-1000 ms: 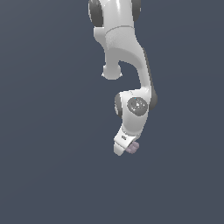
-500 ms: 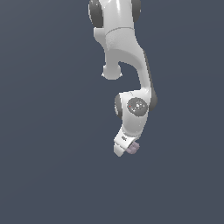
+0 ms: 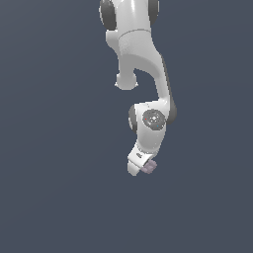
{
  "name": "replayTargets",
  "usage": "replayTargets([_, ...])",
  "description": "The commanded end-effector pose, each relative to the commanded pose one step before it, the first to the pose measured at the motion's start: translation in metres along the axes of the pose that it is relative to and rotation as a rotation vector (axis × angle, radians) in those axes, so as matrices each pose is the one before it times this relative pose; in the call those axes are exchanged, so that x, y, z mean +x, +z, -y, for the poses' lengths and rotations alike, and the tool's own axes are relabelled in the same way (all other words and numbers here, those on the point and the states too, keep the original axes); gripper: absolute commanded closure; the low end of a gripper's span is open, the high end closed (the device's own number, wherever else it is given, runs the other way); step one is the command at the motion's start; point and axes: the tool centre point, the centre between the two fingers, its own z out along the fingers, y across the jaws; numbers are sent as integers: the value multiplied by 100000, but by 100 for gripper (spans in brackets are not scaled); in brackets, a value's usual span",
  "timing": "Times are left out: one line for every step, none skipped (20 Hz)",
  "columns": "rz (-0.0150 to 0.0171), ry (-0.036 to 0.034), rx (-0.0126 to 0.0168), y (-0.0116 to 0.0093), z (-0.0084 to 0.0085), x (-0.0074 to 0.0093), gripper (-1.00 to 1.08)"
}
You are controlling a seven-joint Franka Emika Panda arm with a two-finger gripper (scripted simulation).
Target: Pick up the object and move it to a goal position.
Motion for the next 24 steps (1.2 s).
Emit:
replayTargets([30,63,-23,-280,0,-417,108])
replayTargets([0,0,0,-173,28,-235,108])
replayTargets([0,0,0,-198,32,-269,108])
replayTargets([59,13,33,-180,29,-309,108])
replayTargets([0,0,0,-251,40,-341,108])
replayTargets([59,13,33,-235,37,-383,108])
replayTargets([0,0,0,-308,49,-419,108])
replayTargets([59,13,33,-295,47,-464,108])
replayTargets([59,13,33,-328,51,-507,108])
replayTargets([0,0,0,-404,64,-549,108])
replayTargets([83,18,47,-377,58,-599,108])
replayTargets([59,12,34,-429,66,-643,108])
replayTargets([0,0,0,-505,78,-688,108])
replayTargets([101,22,60,-469,69,-738,108])
replayTargets([58,13,36,-531,79,-780,108])
replayTargets([57,13,36,-551,81,-806,108])
replayTargets([57,13,37,-570,83,-831,108])
replayTargets([56,13,39,-582,84,-846,108])
replayTargets([55,13,40,-586,83,-849,108])
replayTargets([66,16,51,-580,80,-852,108])
replayTargets([52,13,44,-592,81,-854,108])
replayTargets([71,19,65,-578,76,-856,108])
replayTargets([47,13,49,-598,78,-857,108])
replayTargets([45,13,51,-601,77,-859,108])
